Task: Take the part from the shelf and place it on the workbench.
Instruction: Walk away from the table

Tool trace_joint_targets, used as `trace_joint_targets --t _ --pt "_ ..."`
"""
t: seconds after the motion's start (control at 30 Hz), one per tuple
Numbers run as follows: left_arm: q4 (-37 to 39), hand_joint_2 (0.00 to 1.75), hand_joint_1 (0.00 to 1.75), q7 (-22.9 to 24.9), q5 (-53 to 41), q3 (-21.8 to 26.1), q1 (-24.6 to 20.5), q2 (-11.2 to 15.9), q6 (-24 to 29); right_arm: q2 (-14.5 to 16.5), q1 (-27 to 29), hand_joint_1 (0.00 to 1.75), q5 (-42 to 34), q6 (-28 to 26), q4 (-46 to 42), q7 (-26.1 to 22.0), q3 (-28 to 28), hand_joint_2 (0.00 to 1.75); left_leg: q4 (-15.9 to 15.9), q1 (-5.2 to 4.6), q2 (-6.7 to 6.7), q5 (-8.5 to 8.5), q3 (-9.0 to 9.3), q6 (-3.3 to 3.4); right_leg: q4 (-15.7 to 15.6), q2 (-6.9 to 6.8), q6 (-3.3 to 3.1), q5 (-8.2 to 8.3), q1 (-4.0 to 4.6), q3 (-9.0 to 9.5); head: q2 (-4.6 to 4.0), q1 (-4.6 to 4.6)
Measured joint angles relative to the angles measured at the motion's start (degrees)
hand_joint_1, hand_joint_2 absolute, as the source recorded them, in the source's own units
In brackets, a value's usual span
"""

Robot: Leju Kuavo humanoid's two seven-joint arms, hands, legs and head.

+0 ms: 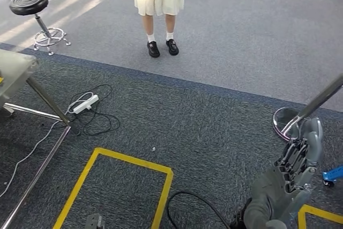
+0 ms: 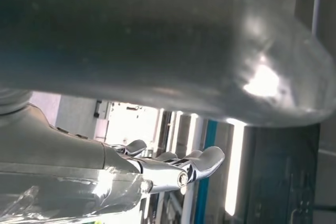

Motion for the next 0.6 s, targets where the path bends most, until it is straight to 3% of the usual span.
trace_joint_targets --t 0.03,0.1,0.13,0.2,0.23,0.27,0.33,0.4,0.47,0.5,0.53,0.6 --pt "0.00 0.00 0.00 0.03 -0.08 -0.01 -0.03 0.00 0.01 0.00 -0.03 0.00 0.01 0.01 0.01 0.01 0.03 0.00 0.09 0.10 -0.30 -0.24 0.04 -0.32 -0.14 0.63 -0.36 0.15 -0.05 -0.10 0.00 -0.02" --pt "0.00 0.00 0.00 0.06 -0.20 -0.02 -0.06 0.01 0.01 0.00 -0.20 0.00 0.02 0.03 0.04 0.01 0.09 0.00 3.06 0.28 -2.49 -2.42 -1.24 -0.83 -0.45 1.84 -0.99 0.45 -0.32 -0.16 0.00 -0.19" --pt "0.00 0.00 0.00 0.06 -0.25 -0.02 -0.04 0.03 0.02 0.00 -0.27 0.00 0.02 0.04 0.06 0.02 0.12 0.00 6.36 0.35 -3.93 -4.23 -2.81 -0.96 -0.49 2.42 -1.17 0.52 -0.40 -0.20 0.00 -0.32" --pt "0.00 0.00 0.00 0.06 -0.26 -0.01 0.06 0.10 0.03 0.00 -0.33 0.00 0.02 0.05 0.11 0.04 0.18 0.00 14.07 0.35 -5.14 -7.31 -6.84 -1.06 -0.48 3.68 -1.34 0.58 -0.38 -0.31 0.00 -0.49" --pt "0.00 0.00 0.00 0.07 -0.27 -0.01 0.10 0.14 0.03 0.00 -0.33 0.00 0.02 0.05 0.13 0.04 0.19 0.00 16.23 0.35 -5.30 -7.50 -8.19 -1.06 -0.48 4.41 -1.37 0.59 -0.36 -0.32 0.00 -0.51" --pt "0.00 0.00 0.00 0.07 -0.29 0.00 0.12 0.18 0.03 0.00 -0.33 0.00 0.01 0.05 0.14 0.06 0.20 0.00 16.27 0.36 -5.42 -6.51 -8.56 -1.02 -0.48 5.17 -1.36 0.61 -0.37 -0.31 0.00 -0.50" --pt "0.00 0.00 0.00 0.08 -0.36 0.00 0.09 0.26 0.03 0.00 -0.33 0.00 0.00 0.05 0.14 0.07 0.21 0.00 10.58 0.49 -6.29 -2.26 -6.34 -0.89 -0.47 6.66 -1.18 0.70 -0.48 -0.25 0.00 -0.53" --pt "0.00 0.00 0.00 0.08 -0.41 -0.01 0.04 0.30 0.03 0.00 -0.39 0.00 0.00 0.08 0.15 0.11 0.24 0.00 3.45 0.80 -8.76 0.77 -3.29 -0.78 -0.21 8.03 -0.71 0.79 -0.38 -0.51 0.00 -0.61" --pt "0.00 0.00 0.00 0.09 -0.44 -0.01 -0.02 0.32 0.03 0.00 -0.44 0.00 0.01 0.11 0.19 0.20 0.32 0.00 0.66 0.86 -9.98 1.19 -2.21 -0.40 -0.17 9.19 -0.02 1.01 -0.39 -1.01 0.00 -0.73" --pt "0.00 0.00 0.00 0.10 -0.45 -0.01 -0.06 0.32 0.03 0.00 -0.45 0.00 0.02 0.11 0.20 0.24 0.35 0.00 0.54 0.83 -9.45 1.18 -2.19 -0.02 -0.34 9.73 0.33 1.19 -0.54 -1.29 0.00 -0.73" --pt "0.00 0.00 0.00 0.10 -0.46 -0.01 -0.08 0.32 0.03 0.00 -0.42 0.00 0.02 0.11 0.20 0.27 0.37 0.00 0.41 0.79 -8.85 1.32 -2.17 0.38 -0.30 9.49 0.63 1.21 -0.63 -1.51 0.00 -0.77" --pt "0.00 0.00 0.00 0.10 -0.48 0.00 -0.09 0.32 0.03 0.00 -0.48 0.00 0.01 0.11 0.20 0.30 0.38 0.00 0.17 0.81 -7.52 1.50 -2.05 1.20 2.33 6.77 1.07 -0.49 -0.51 -2.95 0.00 -0.38"
